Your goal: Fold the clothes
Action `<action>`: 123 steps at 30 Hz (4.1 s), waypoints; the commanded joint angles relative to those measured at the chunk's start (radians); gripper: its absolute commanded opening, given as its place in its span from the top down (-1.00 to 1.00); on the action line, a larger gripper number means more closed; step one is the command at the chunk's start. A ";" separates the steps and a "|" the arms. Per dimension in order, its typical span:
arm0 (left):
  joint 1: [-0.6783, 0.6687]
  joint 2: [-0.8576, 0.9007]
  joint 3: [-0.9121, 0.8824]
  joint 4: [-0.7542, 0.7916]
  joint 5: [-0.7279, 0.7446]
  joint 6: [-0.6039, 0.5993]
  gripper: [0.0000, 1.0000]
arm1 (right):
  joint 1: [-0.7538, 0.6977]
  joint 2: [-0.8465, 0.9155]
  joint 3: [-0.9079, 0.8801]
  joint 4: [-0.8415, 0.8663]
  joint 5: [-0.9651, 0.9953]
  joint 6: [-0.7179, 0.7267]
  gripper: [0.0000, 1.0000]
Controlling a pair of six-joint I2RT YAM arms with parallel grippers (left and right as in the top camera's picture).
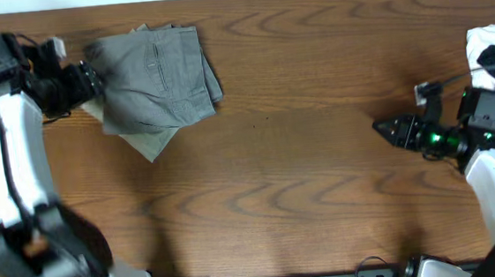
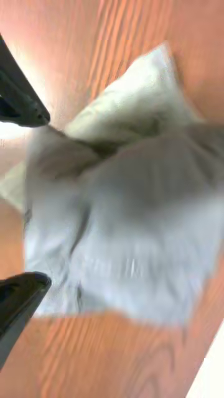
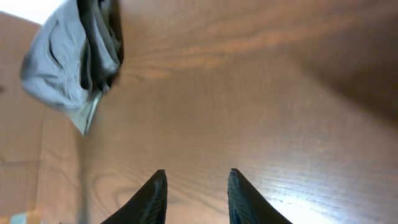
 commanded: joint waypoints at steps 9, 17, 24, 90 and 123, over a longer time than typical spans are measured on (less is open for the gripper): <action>-0.247 -0.503 0.037 -0.206 -0.311 -0.100 -0.96 | 0.062 -0.313 0.265 -0.218 0.025 -0.156 0.02; -0.248 -0.631 0.037 -0.257 -0.310 -0.101 -0.96 | 0.110 -0.482 0.264 -0.241 0.019 -0.120 -0.98; -0.248 -0.647 0.037 -0.257 -0.310 -0.101 -0.96 | 0.111 -0.509 0.264 -0.204 -0.008 0.103 -0.98; -0.248 -0.647 0.037 -0.257 -0.309 -0.101 -0.96 | 0.172 -1.335 -0.705 0.380 0.338 -0.452 -0.98; -0.248 -0.647 0.037 -0.257 -0.310 -0.101 -0.96 | 0.172 -1.334 -0.806 0.511 0.363 -0.451 -0.99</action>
